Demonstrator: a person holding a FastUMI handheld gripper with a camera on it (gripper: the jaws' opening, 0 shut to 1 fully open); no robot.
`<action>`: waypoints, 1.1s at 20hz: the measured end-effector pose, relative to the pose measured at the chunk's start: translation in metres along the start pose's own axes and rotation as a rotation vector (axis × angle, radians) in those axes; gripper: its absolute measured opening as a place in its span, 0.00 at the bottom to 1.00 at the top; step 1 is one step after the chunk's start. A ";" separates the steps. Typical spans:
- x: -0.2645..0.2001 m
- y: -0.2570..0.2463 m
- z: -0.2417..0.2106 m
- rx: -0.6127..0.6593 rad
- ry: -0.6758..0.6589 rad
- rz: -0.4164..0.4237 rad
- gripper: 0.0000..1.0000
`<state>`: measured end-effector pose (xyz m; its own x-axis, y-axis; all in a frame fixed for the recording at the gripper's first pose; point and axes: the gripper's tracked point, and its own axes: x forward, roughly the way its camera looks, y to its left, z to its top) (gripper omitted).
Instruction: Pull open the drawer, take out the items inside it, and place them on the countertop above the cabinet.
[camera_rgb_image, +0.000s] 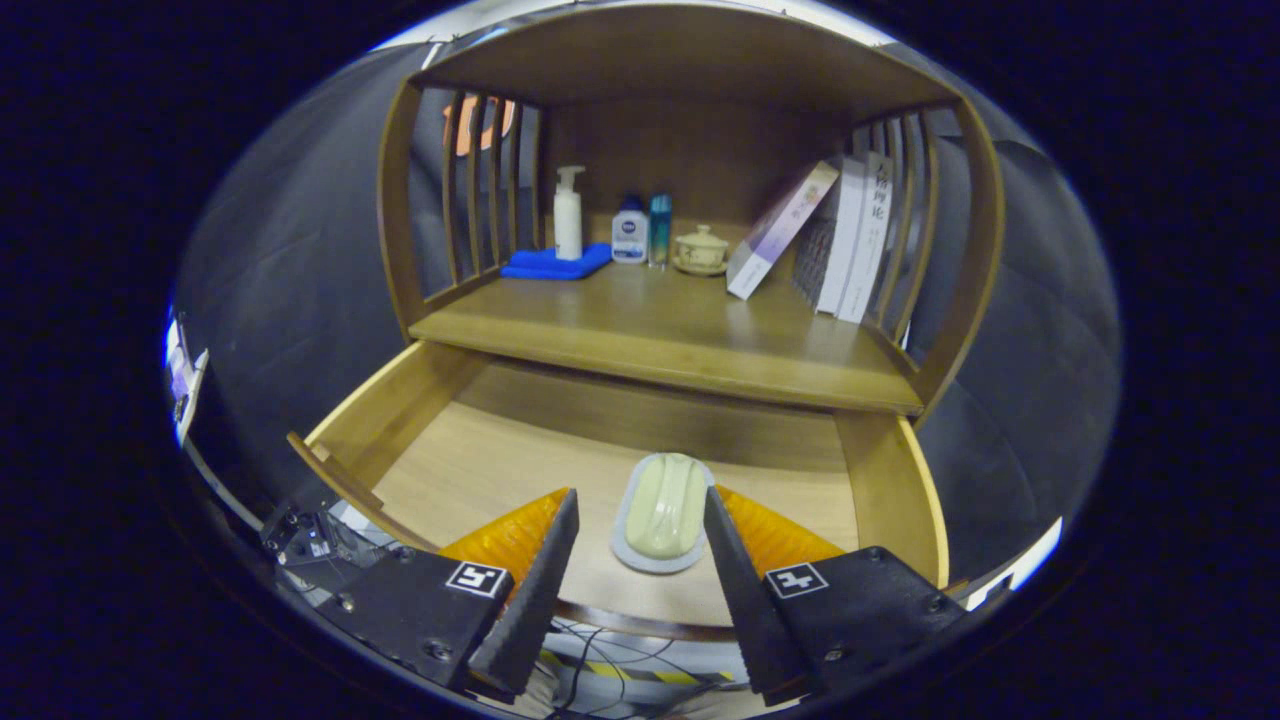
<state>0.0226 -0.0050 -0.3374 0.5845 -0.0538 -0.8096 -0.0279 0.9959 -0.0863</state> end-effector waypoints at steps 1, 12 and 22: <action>0.009 -0.005 0.000 -0.007 0.033 -0.004 0.80; 0.075 -0.013 -0.015 0.052 0.307 0.048 0.73; 0.093 -0.033 -0.022 0.122 0.352 -0.019 0.31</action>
<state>0.0603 -0.0446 -0.4225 0.2685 -0.0729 -0.9605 0.0890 0.9947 -0.0506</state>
